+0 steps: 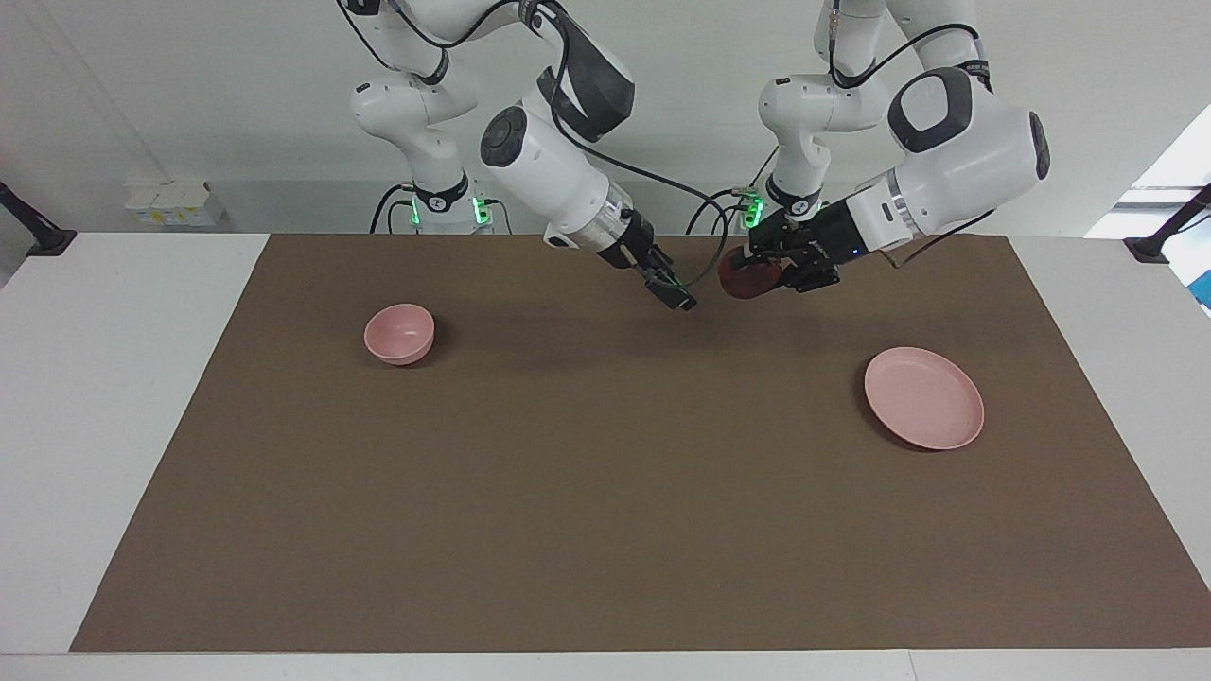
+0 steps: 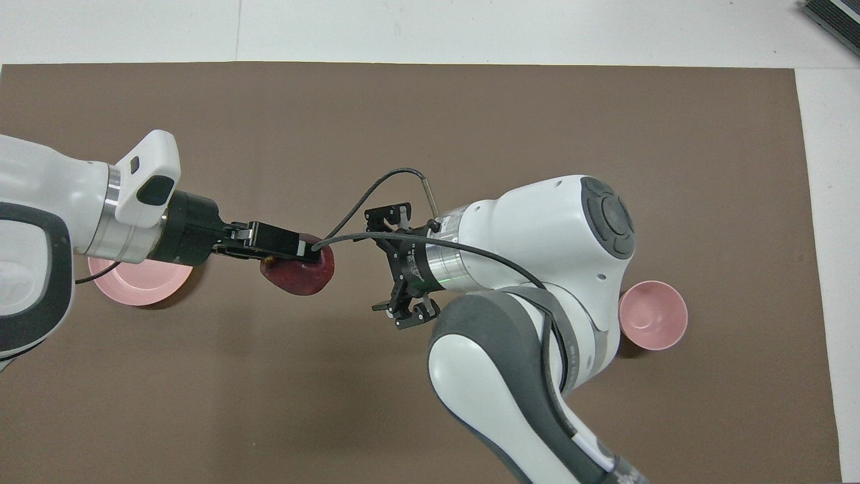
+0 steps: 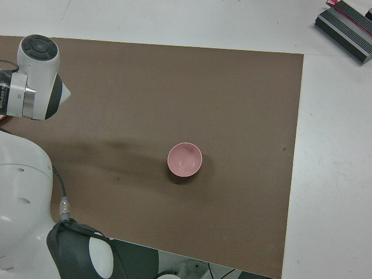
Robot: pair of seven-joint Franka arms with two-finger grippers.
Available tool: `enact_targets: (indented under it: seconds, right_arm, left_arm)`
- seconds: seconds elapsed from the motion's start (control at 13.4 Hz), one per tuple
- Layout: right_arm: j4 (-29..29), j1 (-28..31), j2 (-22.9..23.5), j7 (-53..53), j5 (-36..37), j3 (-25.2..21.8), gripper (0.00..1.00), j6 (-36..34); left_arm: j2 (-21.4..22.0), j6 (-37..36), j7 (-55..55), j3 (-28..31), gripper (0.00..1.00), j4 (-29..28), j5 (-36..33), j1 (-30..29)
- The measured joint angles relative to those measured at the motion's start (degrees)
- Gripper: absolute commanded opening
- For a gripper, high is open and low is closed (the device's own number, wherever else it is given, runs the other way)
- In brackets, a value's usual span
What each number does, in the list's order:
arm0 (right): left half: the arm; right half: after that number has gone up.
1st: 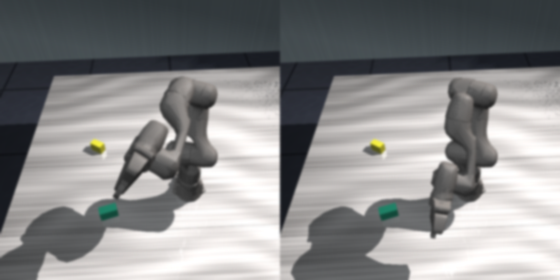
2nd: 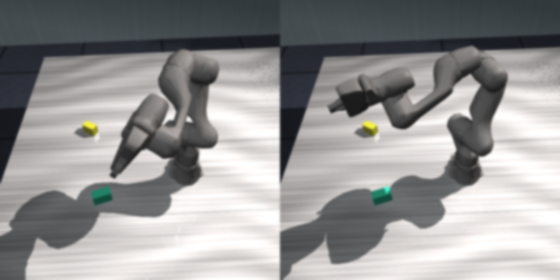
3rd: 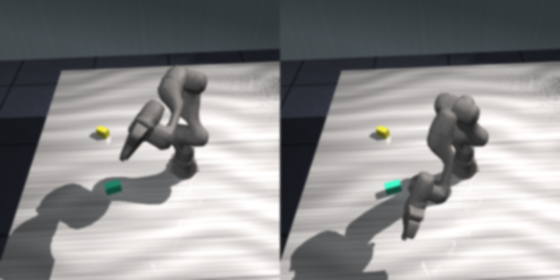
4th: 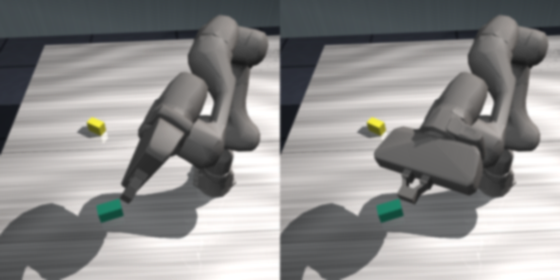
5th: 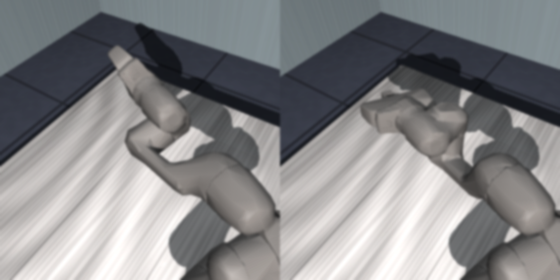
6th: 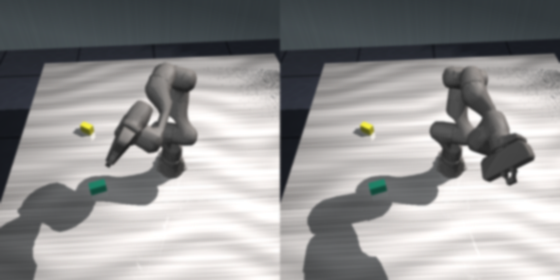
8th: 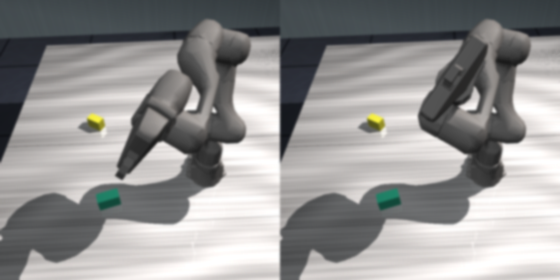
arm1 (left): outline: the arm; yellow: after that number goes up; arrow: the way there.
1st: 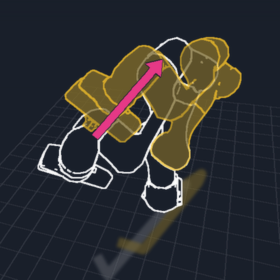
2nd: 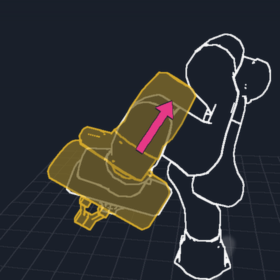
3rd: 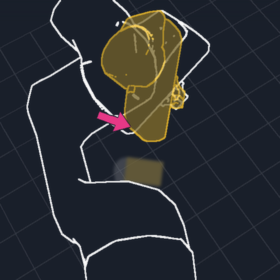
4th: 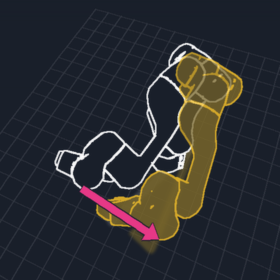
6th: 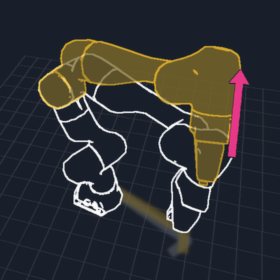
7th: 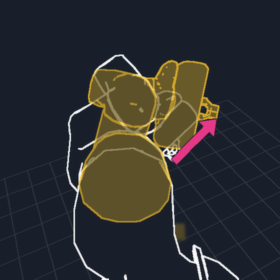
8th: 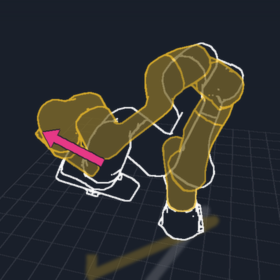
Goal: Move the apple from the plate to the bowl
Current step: 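Carry the apple toward the right gripper while the right gripper approaches, then grasp the apple with the right gripper and open the left gripper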
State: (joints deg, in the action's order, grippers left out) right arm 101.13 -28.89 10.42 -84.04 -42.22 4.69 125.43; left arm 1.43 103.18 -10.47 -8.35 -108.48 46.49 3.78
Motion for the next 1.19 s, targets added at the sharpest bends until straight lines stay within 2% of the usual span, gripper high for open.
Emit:
enact_targets:
  seconds: [0.37, 0.6, 0.67, 0.74, 0.82, 1.04, 1.12, 1.19]
  right_arm:
    - [0.1, -1.4, 0.8, 0.1, -8.8, 0.2, 1.00, 6.3]
    - [-0.1, -1.6, 1.2, 0.1, -14.6, 0.3, 1.00, 6.8]
    - [-0.2, -1.6, 1.2, 0.1, -15.5, 0.3, 0.84, 6.8]
    - [-0.2, -1.6, 1.2, 0.1, -15.7, 0.3, 0.13, 6.9]
    - [-0.2, -1.7, 1.2, 0.1, -15.7, 0.3, 0.00, 6.8]
    - [-0.3, -1.6, 1.1, 0.1, -15.7, 0.3, 0.00, 6.6]
    - [-0.3, -1.5, 1.1, 0.1, -15.7, 0.2, 0.00, 6.4]
    - [-0.3, -1.5, 1.1, 0.1, -15.7, 0.2, 0.00, 6.3]
  left_arm:
    - [0.2, 3.5, 2.1, 0.4, 0.00, -0.6, 0.2, 1.8]
    - [0.2, 4.0, 3.6, 0.2, 0.00, -1.0, 0.6, 3.1]
    - [0.2, 4.1, 4.1, 0.1, 0.00, -1.0, 0.7, 3.6]
    - [0.3, 4.1, 4.8, 0.1, 0.00, -1.0, 0.7, 3.8]
    - [0.3, 4.5, 5.5, 0.2, 0.00, -1.0, 0.7, 4.0]
    - [0.3, 4.8, 6.6, 0.3, 0.00, -1.0, 0.7, 4.1]
    - [0.3, 4.9, 6.9, 0.3, 0.24, -1.0, 0.7, 4.2]
    - [0.3, 5.0, 7.9, 0.3, 0.99, -1.0, 0.7, 4.3]
